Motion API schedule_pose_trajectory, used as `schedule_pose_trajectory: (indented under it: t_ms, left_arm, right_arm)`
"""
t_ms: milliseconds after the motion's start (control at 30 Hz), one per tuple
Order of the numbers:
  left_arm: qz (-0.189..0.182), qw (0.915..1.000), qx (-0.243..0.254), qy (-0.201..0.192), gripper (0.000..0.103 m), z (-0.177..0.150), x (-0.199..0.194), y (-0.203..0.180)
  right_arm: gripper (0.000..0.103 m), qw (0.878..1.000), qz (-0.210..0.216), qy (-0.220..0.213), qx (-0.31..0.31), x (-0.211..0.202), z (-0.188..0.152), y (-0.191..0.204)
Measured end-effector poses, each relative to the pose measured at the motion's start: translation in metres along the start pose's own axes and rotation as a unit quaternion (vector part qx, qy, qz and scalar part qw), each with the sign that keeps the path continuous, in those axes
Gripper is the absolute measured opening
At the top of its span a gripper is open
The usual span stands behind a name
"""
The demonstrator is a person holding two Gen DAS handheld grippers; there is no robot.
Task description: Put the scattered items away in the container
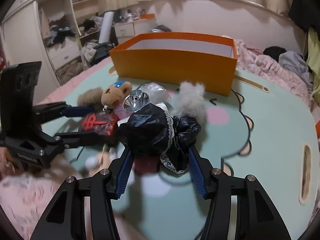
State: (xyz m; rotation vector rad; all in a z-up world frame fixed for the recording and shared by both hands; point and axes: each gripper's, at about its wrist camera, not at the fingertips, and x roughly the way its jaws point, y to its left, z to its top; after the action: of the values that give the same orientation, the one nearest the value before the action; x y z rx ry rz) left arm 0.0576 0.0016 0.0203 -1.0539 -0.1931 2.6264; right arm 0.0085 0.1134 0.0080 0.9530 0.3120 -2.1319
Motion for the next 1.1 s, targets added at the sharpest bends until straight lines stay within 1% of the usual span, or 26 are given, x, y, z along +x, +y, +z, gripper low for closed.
schedule_pose_trajectory:
  t_ms: [133,167,233,300,367,433,467,500,600,633,667,767,833,867,900,1000,1067,1100]
  left_arm:
    - [0.005,0.9998,-0.018,-0.01,0.075,0.016,0.013,0.007]
    - [0.002,0.9996,-0.026,-0.013,0.075,0.017,0.013,0.01]
    - [-0.019,0.9987,-0.045,-0.018,0.075,0.017,0.009,0.015]
    - [-0.044,0.9976,-0.049,-0.021,0.075,0.014,-0.001,0.017]
    - [-0.058,0.9972,-0.042,-0.021,0.075,0.007,-0.012,0.016]
    - [-0.058,0.9974,-0.036,-0.022,0.075,-0.001,-0.024,0.014]
    - [-0.048,0.9979,-0.036,-0.023,0.075,-0.003,-0.028,0.012]
    - [-0.028,0.9988,-0.036,-0.021,0.075,-0.007,-0.03,0.01]
    - [0.033,0.9989,-0.034,0.0,0.075,-0.02,-0.027,0.004]
    - [0.049,0.9983,-0.031,0.003,0.076,-0.023,-0.024,0.002]
    - [0.06,0.9978,-0.026,-0.002,0.077,-0.027,-0.024,0.001]
    - [0.091,0.9958,-0.004,-0.005,0.083,-0.036,-0.024,-0.006]
    - [0.117,0.9928,0.026,-0.007,0.089,-0.039,-0.02,-0.017]
    - [0.126,0.9914,0.034,-0.012,0.09,-0.041,-0.02,-0.02]
    - [0.13,0.9908,0.034,-0.019,0.091,-0.043,-0.02,-0.022]
    - [0.131,0.9905,0.033,-0.024,0.093,-0.042,-0.019,-0.022]
    - [0.133,0.9903,0.031,-0.022,0.097,-0.042,-0.016,-0.02]
    - [0.137,0.99,0.028,-0.022,0.101,-0.041,-0.015,-0.018]
  right_arm:
    - [0.054,1.0,-0.02,-0.005,-0.004,0.007,0.013,-0.007]
    - [0.054,1.0,-0.027,-0.01,-0.007,0.006,0.014,-0.008]
    - [0.054,0.999,-0.035,-0.023,-0.003,0.001,0.014,-0.011]
    - [0.054,0.999,-0.019,-0.035,0.008,-0.01,0.009,-0.012]
    - [0.056,0.999,0.007,-0.046,0.021,-0.023,0.001,-0.011]
    - [0.065,0.998,0.017,-0.053,0.032,-0.032,-0.007,-0.007]
    - [0.072,0.998,0.011,-0.055,0.035,-0.035,-0.012,-0.002]
    - [0.076,0.998,-0.006,-0.055,0.031,-0.036,-0.016,0.004]
    - [0.08,0.996,-0.084,-0.042,0.005,-0.032,-0.024,0.023]
    - [0.08,0.994,-0.1,-0.034,0.0,-0.03,-0.025,0.026]
    - [0.081,0.994,-0.108,-0.031,-0.001,-0.028,-0.027,0.025]
    - [0.085,0.993,-0.116,-0.015,0.009,-0.02,-0.03,0.018]
    - [0.092,0.993,-0.112,0.007,0.022,-0.011,-0.033,0.01]
    - [0.1,0.993,-0.114,0.01,0.027,-0.01,-0.033,0.007]
    - [0.103,0.993,-0.116,0.012,0.03,-0.01,-0.034,0.005]
    - [0.103,0.993,-0.115,0.013,0.031,-0.01,-0.034,0.003]
    - [0.103,0.993,-0.115,0.012,0.03,-0.01,-0.035,0.004]
    - [0.103,0.993,-0.115,0.012,0.03,-0.01,-0.035,0.004]
